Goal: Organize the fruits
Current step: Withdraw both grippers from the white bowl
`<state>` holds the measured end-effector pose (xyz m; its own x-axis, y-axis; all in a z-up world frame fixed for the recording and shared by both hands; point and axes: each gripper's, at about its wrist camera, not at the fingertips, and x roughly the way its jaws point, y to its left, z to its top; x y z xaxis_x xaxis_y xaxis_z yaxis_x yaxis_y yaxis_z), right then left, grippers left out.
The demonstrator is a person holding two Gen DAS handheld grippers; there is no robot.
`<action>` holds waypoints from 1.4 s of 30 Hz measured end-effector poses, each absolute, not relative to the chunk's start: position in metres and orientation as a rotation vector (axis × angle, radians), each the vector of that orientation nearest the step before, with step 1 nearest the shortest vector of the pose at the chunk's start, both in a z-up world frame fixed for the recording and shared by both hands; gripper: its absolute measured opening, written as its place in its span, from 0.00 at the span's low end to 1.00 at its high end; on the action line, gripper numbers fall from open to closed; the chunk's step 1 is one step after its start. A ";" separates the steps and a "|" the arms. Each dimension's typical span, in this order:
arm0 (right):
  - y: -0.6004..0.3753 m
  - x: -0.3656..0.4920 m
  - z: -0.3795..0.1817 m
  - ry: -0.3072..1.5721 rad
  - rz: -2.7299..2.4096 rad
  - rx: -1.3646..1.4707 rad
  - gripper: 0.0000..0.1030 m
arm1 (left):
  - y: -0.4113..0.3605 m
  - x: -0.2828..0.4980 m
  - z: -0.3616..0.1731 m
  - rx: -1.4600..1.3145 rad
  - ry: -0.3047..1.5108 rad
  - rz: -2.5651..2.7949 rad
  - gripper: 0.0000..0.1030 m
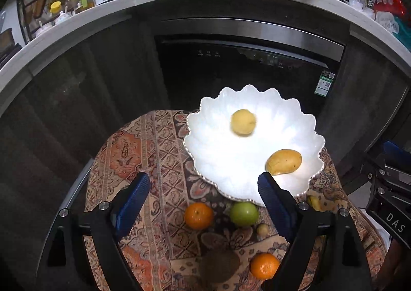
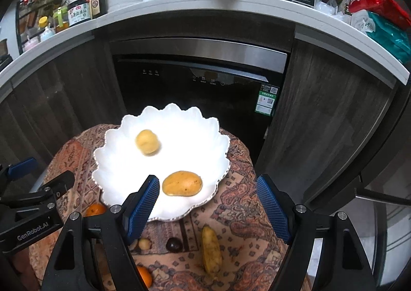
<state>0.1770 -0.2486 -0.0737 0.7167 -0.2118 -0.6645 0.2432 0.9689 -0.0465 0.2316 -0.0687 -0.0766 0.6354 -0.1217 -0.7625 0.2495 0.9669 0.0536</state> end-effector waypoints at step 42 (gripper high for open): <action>-0.192 0.102 -0.154 0.869 -0.171 0.005 0.76 | -0.006 0.142 -0.160 0.119 1.011 -0.153 0.84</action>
